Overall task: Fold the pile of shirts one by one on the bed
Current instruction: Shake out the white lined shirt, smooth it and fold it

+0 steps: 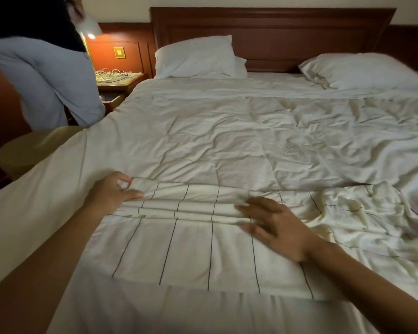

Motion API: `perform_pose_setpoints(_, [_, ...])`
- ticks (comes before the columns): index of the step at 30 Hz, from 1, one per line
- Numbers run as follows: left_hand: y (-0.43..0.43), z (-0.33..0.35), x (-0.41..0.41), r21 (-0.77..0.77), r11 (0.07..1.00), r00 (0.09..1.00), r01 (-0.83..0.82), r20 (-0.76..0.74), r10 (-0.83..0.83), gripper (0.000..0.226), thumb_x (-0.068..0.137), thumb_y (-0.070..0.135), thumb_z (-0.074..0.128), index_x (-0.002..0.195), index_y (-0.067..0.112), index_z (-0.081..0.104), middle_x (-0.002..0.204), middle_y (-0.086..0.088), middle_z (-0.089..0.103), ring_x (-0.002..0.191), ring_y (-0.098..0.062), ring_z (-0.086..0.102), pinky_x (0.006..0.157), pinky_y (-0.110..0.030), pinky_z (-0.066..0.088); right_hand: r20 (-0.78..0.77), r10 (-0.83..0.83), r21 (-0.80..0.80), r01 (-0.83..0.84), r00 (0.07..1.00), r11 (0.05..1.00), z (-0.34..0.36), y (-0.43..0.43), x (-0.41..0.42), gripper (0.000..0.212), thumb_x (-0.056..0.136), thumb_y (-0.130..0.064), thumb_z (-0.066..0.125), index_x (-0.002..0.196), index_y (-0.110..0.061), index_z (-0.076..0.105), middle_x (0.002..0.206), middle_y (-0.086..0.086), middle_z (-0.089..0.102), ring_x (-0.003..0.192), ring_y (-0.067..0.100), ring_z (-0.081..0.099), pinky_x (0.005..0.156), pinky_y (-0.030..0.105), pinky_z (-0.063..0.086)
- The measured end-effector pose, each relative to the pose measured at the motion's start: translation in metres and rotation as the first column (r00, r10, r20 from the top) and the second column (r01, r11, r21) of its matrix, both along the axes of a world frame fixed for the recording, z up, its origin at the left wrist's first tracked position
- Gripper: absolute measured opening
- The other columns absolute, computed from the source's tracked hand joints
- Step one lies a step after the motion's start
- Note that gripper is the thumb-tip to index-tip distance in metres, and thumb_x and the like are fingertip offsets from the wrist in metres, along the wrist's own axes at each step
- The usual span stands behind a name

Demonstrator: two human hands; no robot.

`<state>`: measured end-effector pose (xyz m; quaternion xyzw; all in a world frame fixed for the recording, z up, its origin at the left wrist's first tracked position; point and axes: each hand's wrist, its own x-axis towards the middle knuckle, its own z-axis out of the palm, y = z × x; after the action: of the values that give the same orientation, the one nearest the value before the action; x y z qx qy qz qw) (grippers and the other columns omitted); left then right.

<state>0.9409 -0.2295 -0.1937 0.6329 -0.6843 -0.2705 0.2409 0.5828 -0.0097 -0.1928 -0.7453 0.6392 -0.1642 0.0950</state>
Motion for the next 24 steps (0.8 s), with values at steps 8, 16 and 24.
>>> perform_pose_setpoints(8, [0.038,-0.014,-0.045,-0.196,0.883,0.864,0.427,0.376,-0.335,0.071,0.088,0.077,0.034,0.152,0.047,0.027,0.165,0.017,0.007,0.153,-0.013,0.004,0.122,-0.044,0.005,-0.048,0.100,0.167,-0.091,0.994,0.982,-0.017,-0.020,0.082,0.075,0.087,-0.079,0.004,0.155,-0.048,0.009,0.166,-0.008,-0.001,0.152,0.010,-0.011,0.124,0.035,-0.005])
perform_pose_setpoints(16, [0.044,-0.032,-0.016,-0.058,0.973,0.784,0.223,0.604,-0.144,0.071,0.083,0.083,0.014,0.150,0.060,0.010,0.168,0.002,0.002,0.151,-0.030,0.013,0.117,-0.051,0.016,-0.259,-0.465,0.060,0.495,0.846,0.867,-0.033,0.015,0.030,0.076,0.088,-0.075,0.002,0.156,-0.041,0.006,0.166,0.009,0.005,0.153,0.031,-0.002,0.122,0.052,0.000])
perform_pose_setpoints(24, [0.061,-0.017,-0.010,-0.041,0.994,0.924,0.100,0.374,-0.078,0.045,0.096,0.057,0.051,0.139,0.043,0.052,0.131,-0.014,0.060,0.119,-0.037,0.057,0.097,-0.041,0.045,-0.286,-0.416,0.120,0.463,0.863,0.878,-0.039,0.010,0.041,0.076,0.083,-0.080,-0.003,0.153,-0.051,-0.002,0.166,0.007,0.002,0.150,0.041,-0.007,0.114,0.061,-0.005])
